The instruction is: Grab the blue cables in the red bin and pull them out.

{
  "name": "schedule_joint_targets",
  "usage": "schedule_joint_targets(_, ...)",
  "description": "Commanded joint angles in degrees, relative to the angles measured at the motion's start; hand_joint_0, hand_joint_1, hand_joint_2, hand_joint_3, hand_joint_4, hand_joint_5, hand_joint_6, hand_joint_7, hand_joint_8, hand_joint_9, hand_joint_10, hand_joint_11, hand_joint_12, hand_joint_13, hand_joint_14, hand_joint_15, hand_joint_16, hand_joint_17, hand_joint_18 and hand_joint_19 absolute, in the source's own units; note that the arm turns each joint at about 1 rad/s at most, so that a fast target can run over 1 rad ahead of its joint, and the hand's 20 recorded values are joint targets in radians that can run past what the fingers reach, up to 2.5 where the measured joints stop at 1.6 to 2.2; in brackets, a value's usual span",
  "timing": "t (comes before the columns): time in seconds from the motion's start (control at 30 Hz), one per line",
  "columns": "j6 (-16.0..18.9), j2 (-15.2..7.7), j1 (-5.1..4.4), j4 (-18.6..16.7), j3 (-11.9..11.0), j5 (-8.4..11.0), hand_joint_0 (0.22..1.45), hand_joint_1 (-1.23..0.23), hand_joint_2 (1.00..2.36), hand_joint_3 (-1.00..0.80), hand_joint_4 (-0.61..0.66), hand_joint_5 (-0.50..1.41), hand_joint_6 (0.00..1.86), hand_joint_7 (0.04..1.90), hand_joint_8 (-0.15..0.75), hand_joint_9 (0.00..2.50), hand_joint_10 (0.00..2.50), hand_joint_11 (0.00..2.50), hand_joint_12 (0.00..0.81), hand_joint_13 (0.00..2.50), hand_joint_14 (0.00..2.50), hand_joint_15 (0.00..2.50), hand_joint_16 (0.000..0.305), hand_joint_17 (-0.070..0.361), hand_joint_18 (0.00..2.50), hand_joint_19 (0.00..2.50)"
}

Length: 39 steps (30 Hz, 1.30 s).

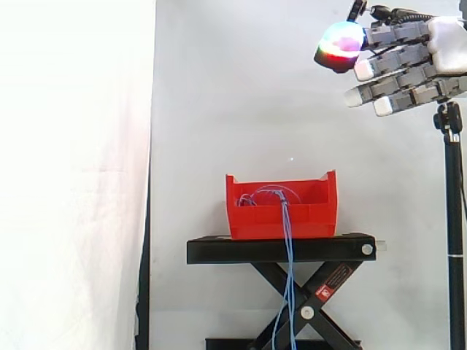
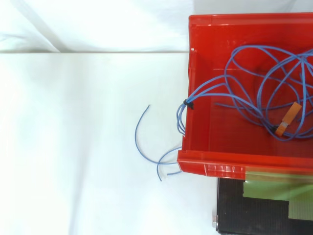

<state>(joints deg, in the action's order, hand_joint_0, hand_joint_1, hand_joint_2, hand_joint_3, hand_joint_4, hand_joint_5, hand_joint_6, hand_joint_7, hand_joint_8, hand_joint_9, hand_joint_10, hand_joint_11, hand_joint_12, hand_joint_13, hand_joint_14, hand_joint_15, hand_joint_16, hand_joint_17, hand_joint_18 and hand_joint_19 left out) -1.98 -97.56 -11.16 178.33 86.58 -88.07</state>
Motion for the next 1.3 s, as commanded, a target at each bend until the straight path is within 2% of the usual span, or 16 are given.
schedule_joint_targets(0.0,0.0,0.0,0.0,0.0,-0.01,0.0,0.72,-0.84,1.0,-1.0,0.15,0.22,0.01,0.3,0.246,0.32,0.01,0.33,0.37,0.0,0.0,0.12,0.061,0.137,0.0,0.34)
schedule_joint_targets(0.3,0.0,0.0,-0.09,0.0,-0.01,0.0,0.72,-0.84,1.0,-1.0,0.16,0.25,0.01,0.3,0.254,0.36,0.01,0.34,0.369,0.0,0.0,0.13,0.062,0.139,0.0,0.35)
schedule_joint_targets(0.6,0.0,0.0,0.0,0.0,-0.01,0.0,0.73,-0.86,1.0,-1.0,0.17,0.32,0.01,0.28,0.261,0.48,0.01,0.34,0.37,0.11,0.0,0.12,0.062,0.139,0.07,0.34)
schedule_joint_targets(1.27,0.0,0.0,-0.09,0.0,-0.01,0.0,0.74,-0.86,1.0,-1.0,0.17,0.33,0.01,0.28,0.259,0.48,0.01,0.35,0.367,0.13,0.0,0.13,0.061,0.136,0.1,0.35)
